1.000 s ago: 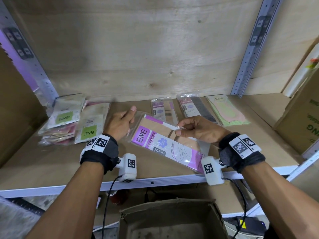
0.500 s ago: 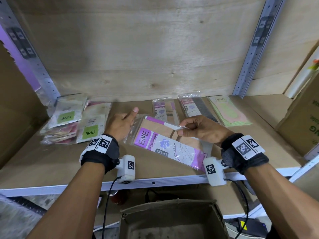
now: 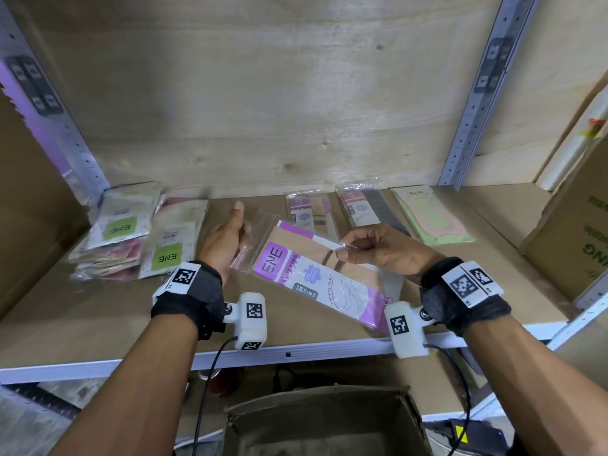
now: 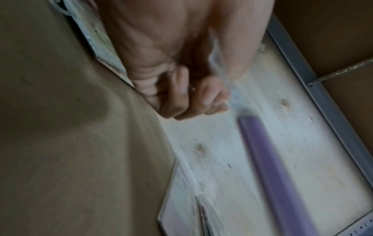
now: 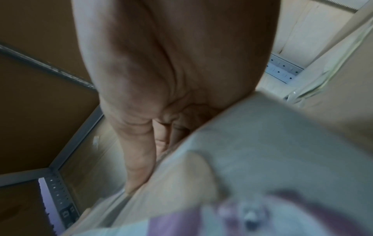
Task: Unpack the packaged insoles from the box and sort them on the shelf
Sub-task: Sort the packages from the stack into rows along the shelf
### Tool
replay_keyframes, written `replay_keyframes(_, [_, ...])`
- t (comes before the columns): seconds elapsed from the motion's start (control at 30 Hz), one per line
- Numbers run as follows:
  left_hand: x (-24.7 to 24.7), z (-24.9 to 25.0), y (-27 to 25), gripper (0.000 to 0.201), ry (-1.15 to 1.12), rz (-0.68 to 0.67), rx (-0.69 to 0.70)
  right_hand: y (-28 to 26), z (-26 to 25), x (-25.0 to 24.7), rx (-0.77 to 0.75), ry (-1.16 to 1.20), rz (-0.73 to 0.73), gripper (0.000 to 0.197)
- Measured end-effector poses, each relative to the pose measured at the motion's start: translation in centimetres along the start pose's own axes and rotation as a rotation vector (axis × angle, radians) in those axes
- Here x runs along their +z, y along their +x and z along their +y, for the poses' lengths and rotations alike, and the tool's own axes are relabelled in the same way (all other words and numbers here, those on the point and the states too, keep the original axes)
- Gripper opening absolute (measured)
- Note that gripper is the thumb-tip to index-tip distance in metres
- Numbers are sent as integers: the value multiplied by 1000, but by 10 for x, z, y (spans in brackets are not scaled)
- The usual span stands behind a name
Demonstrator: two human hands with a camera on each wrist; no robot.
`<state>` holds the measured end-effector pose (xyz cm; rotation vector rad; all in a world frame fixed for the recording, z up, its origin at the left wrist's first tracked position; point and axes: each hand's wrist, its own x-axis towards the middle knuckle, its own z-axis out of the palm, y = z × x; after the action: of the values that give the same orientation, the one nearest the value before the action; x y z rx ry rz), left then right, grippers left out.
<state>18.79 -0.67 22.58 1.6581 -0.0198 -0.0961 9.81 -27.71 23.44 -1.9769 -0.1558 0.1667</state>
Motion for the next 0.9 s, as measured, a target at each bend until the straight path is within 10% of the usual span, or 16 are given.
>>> replay_keyframes(0.17, [-6, -5, 10, 57, -196, 111, -122, 5, -4, 0, 28, 104, 165, 18])
replay_keyframes(0.57, [40, -4, -7, 35, 85, -426, -78, 36, -14, 13, 126, 500, 520, 25])
replay_keyframes(0.9, [49, -8, 23, 37, 211, -176, -8, 56, -11, 7, 212, 140, 448, 48])
